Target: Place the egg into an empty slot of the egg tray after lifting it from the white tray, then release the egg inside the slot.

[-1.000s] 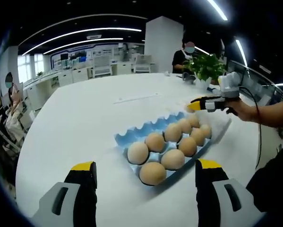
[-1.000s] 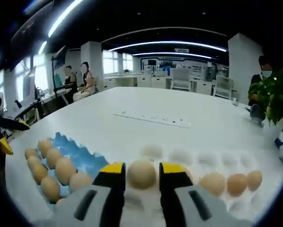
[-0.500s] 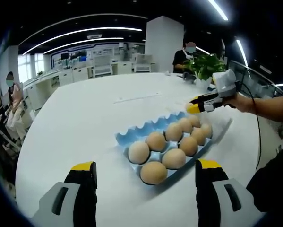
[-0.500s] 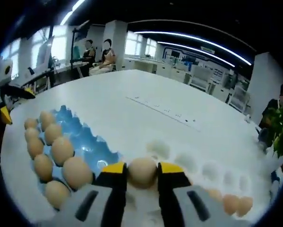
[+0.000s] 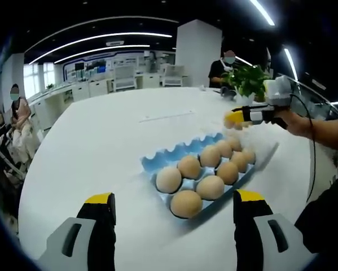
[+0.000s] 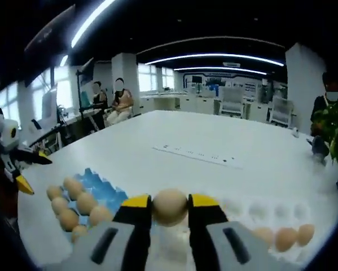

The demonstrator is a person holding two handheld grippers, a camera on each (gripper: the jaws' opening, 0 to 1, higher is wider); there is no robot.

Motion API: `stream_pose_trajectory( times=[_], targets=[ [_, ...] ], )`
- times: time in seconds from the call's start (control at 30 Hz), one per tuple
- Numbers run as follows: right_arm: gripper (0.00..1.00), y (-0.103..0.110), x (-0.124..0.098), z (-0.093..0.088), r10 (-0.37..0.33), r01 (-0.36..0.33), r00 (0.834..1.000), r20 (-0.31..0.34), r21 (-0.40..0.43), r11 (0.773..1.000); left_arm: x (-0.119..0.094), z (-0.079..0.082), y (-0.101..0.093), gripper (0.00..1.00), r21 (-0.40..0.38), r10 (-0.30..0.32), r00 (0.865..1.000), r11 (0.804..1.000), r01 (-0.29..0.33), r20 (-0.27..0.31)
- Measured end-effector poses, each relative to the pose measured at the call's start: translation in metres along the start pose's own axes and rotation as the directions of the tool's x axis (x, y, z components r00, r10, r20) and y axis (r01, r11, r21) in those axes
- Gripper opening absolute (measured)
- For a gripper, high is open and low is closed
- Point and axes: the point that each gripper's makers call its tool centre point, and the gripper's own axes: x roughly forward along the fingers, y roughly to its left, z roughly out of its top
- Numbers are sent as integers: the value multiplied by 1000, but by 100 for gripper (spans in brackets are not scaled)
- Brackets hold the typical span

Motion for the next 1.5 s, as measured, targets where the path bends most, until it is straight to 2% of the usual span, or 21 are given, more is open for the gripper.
stream_pose_trajectory(
  times=[0.23, 0.4, 0.73, 1.23, 1.5],
  targets=[
    [24, 33, 13, 11, 79, -78, 997, 18, -25, 997, -1, -1, 1, 86, 1, 2, 1000, 1000, -2, -1],
    [24, 54, 23, 15, 126, -126, 992, 18, -10, 992, -2, -2, 2, 86, -4, 6, 1000, 1000, -6, 2],
    [24, 98, 45, 27, 217, -216, 976, 28, -29, 976, -3, -4, 4, 86, -13, 4, 1000, 1000, -4, 4],
    [24, 144, 70, 29, 306, -304, 952, 17, -50, 951, -2, -6, 6, 86, -15, 3, 1000, 1000, -3, 4],
    [24, 166, 85, 22, 353, -353, 935, -11, -54, 934, -1, -5, 11, 86, -20, 7, 1000, 1000, -7, 6]
  ],
)
